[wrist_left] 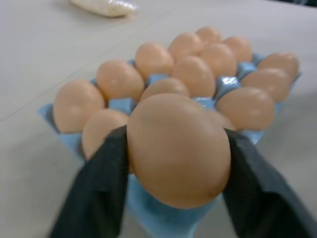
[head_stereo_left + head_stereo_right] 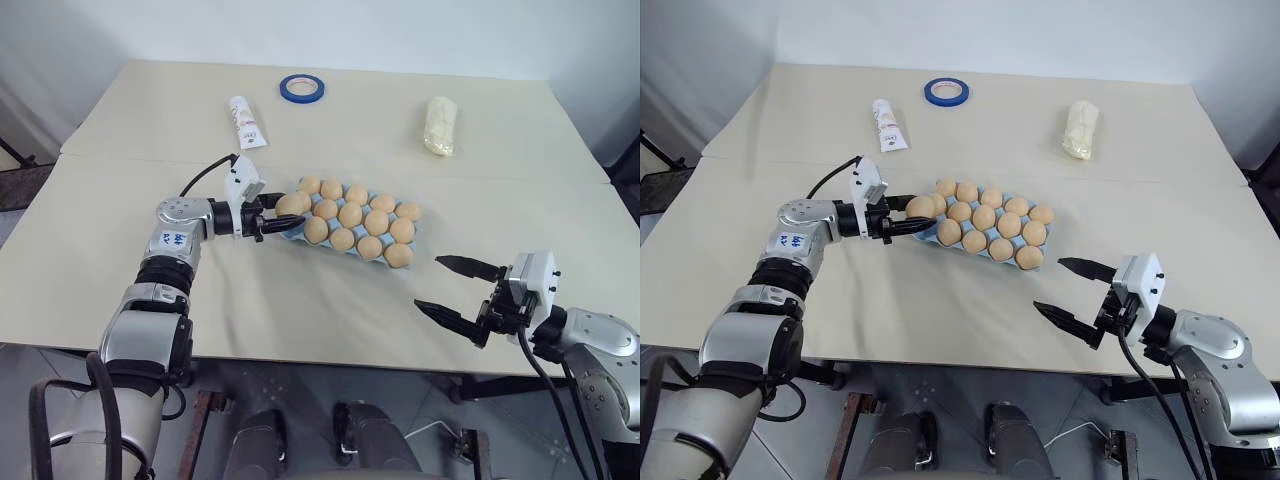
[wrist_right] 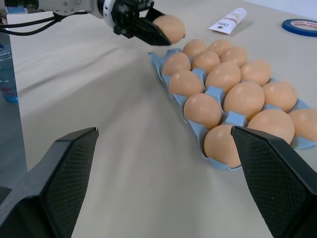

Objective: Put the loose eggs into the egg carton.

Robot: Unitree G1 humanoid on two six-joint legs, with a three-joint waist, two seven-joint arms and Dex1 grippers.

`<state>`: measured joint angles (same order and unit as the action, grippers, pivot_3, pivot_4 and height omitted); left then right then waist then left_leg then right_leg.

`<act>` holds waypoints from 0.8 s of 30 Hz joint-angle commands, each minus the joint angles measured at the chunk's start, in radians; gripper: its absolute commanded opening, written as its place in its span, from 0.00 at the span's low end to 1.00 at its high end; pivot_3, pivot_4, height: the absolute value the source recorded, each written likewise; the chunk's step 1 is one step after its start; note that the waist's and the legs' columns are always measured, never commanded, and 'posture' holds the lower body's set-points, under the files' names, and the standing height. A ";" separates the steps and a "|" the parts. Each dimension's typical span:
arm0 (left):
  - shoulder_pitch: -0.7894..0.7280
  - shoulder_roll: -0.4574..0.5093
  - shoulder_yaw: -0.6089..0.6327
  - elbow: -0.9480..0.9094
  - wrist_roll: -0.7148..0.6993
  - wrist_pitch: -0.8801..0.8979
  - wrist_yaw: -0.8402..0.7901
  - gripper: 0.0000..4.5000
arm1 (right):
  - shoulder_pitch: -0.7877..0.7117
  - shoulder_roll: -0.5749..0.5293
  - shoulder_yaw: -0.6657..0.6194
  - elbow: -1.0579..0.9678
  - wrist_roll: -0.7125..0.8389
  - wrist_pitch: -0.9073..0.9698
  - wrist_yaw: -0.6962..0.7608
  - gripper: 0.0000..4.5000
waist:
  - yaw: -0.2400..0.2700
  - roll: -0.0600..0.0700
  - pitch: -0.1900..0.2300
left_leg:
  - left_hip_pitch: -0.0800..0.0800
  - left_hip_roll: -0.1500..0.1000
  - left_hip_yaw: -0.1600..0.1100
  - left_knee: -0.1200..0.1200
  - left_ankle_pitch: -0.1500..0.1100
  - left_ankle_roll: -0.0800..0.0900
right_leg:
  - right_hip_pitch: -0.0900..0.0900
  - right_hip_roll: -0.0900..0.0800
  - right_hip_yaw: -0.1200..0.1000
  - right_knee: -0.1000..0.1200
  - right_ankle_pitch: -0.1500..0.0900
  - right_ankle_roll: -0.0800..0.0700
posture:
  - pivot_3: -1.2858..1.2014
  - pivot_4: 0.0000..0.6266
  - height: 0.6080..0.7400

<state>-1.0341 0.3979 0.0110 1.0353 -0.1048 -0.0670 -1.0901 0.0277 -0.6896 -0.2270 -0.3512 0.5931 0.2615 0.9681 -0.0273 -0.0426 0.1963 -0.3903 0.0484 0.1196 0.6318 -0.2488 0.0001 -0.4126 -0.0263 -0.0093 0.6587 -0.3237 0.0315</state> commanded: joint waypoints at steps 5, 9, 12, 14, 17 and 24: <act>-0.022 0.015 0.026 -0.051 -0.027 -0.030 -0.025 0.99 | -0.013 0.002 -0.025 -0.018 0.016 -0.017 0.000 1.00 | -0.001 0.000 0.000 | 0.000 0.000 0.000 0.000 0.000 0.000 | 0.000 0.000 0.000 0.000 0.000 0.000 | 0.52 0.24 1.00; 0.003 0.032 0.069 -0.134 -0.082 -0.020 -0.062 0.99 | -0.043 0.000 -0.014 0.000 0.017 -0.015 0.015 1.00 | -0.001 0.000 0.000 | 0.000 0.000 0.000 0.000 0.000 0.000 | 0.000 0.000 0.000 0.001 0.000 0.000 | 0.52 0.24 1.00; 0.045 0.061 0.105 -0.221 -0.127 0.002 -0.077 0.99 | -0.066 -0.005 -0.009 0.022 0.015 -0.017 0.035 1.00 | -0.003 0.000 0.000 | 0.000 0.000 0.000 0.000 0.000 0.000 | 0.000 0.000 0.000 0.001 0.000 0.000 | 0.52 0.24 1.00; 0.106 0.095 0.121 -0.315 -0.159 0.063 -0.092 0.99 | -0.092 -0.010 0.000 0.051 0.009 -0.021 0.058 1.00 | -0.005 0.000 0.000 | 0.001 0.000 0.000 0.000 0.000 0.000 | 0.000 0.000 0.001 0.001 0.000 0.000 | 0.52 0.24 1.00; 0.204 0.133 0.146 -0.466 -0.209 0.151 -0.086 0.99 | -0.135 -0.010 0.014 0.100 0.000 -0.030 0.088 1.00 | -0.006 0.000 0.000 | 0.001 0.001 0.001 0.000 0.000 -0.001 | 0.000 0.000 0.001 0.002 0.000 0.000 | 0.52 0.24 1.00; 0.419 0.208 0.199 -0.698 -0.300 0.303 -0.085 0.99 | -0.236 -0.003 0.065 0.220 -0.019 -0.054 0.175 1.00 | -0.002 0.000 0.000 | 0.002 0.000 0.000 0.001 0.001 0.000 | 0.001 -0.001 0.001 0.003 0.000 0.000 | 0.52 0.24 1.00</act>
<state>-0.6277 0.5840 0.1940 0.3903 -0.3834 0.2315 -1.1656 -0.1917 -0.6906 -0.1565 -0.1408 0.5712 0.2317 1.1216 -0.0291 -0.0425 0.1963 -0.3878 0.0487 0.1195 0.6329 -0.2478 0.0006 -0.4109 -0.0273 -0.0087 0.6612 -0.3236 0.0311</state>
